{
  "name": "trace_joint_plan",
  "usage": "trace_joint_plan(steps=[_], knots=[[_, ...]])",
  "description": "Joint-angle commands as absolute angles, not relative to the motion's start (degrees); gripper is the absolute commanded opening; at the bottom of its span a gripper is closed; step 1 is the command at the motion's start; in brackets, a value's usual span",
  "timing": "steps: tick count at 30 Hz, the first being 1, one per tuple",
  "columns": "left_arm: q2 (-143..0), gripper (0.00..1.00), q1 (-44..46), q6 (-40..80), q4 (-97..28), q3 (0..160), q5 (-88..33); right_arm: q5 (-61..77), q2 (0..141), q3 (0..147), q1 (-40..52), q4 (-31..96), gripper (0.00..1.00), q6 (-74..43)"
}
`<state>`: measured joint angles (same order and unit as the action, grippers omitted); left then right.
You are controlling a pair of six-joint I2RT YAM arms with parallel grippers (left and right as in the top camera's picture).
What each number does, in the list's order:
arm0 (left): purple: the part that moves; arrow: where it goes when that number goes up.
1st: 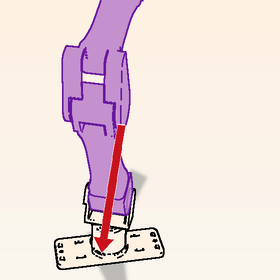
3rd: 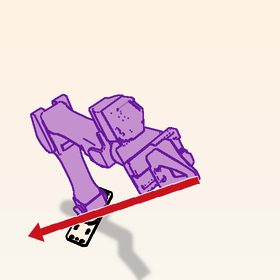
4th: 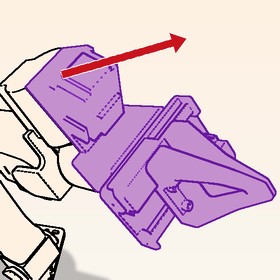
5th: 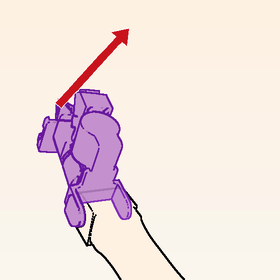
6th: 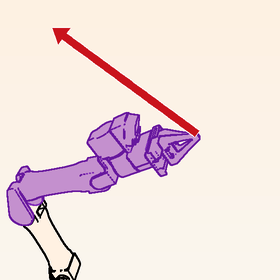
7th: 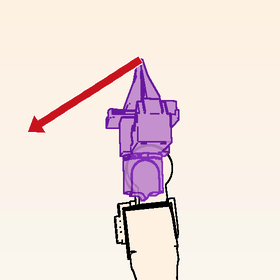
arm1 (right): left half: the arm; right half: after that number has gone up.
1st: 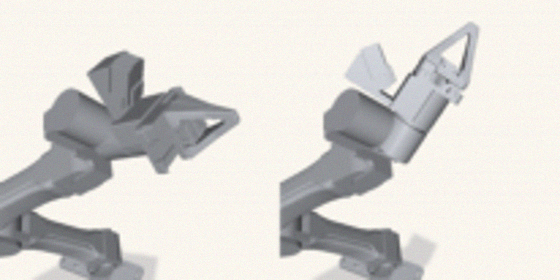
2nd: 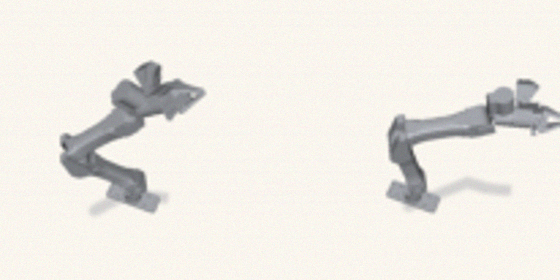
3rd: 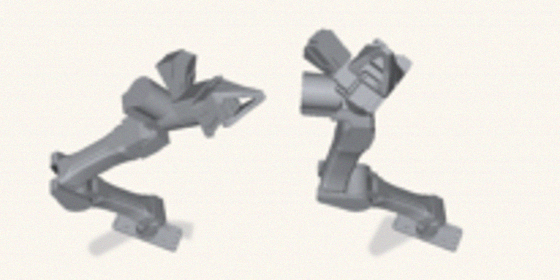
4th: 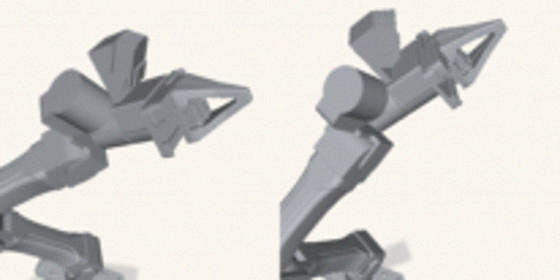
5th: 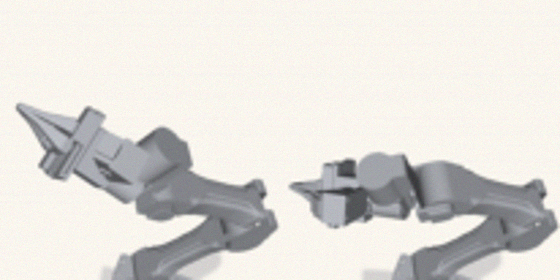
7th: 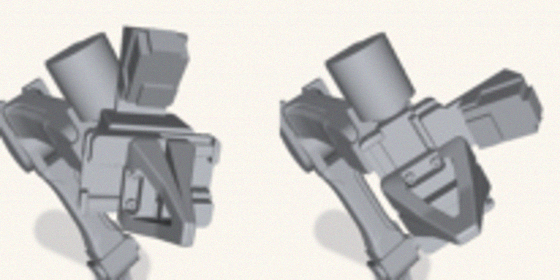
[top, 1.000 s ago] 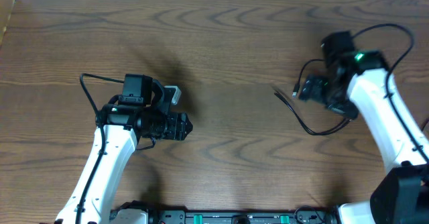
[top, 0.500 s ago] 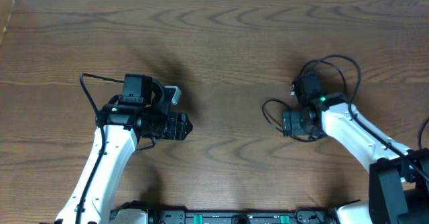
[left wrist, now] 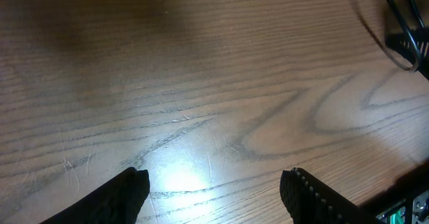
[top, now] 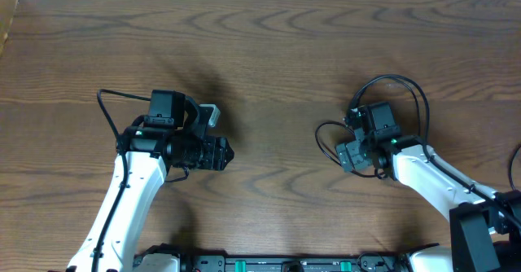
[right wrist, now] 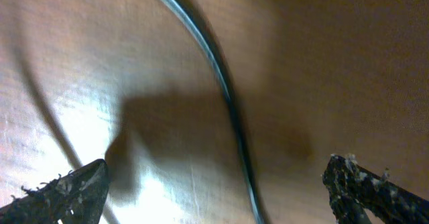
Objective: Untangle cables
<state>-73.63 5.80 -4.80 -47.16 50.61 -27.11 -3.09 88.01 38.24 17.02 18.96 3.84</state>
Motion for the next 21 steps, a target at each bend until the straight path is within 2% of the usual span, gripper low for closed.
trace_joint_plan(steps=[1,3,6,12,14,21], knots=[[-73.7,0.68,6.0,-5.8,-47.5,50.8,-27.8,-5.6,89.9,35.7,16.7,14.6,0.99,-1.0],[-73.7,0.68,6.0,-5.8,-47.5,50.6,-27.8,-5.4,88.7,35.8,16.7,10.6,0.99,-5.1],[-73.7,0.68,6.0,-5.8,-47.5,50.3,-27.8,-3.6,84.2,37.4,16.7,10.2,0.99,-0.8],[-73.7,0.69,6.0,-5.8,-47.0,50.1,-27.8,-3.0,69.5,40.0,14.8,21.8,0.99,6.0],[-73.7,0.69,6.0,-5.8,-47.0,50.1,-27.8,-1.6,61.3,40.1,14.5,31.2,0.99,7.0],[-73.7,0.69,6.0,-5.8,-46.8,50.1,-27.8,6.5,60.1,39.2,14.6,39.1,0.96,7.9]])
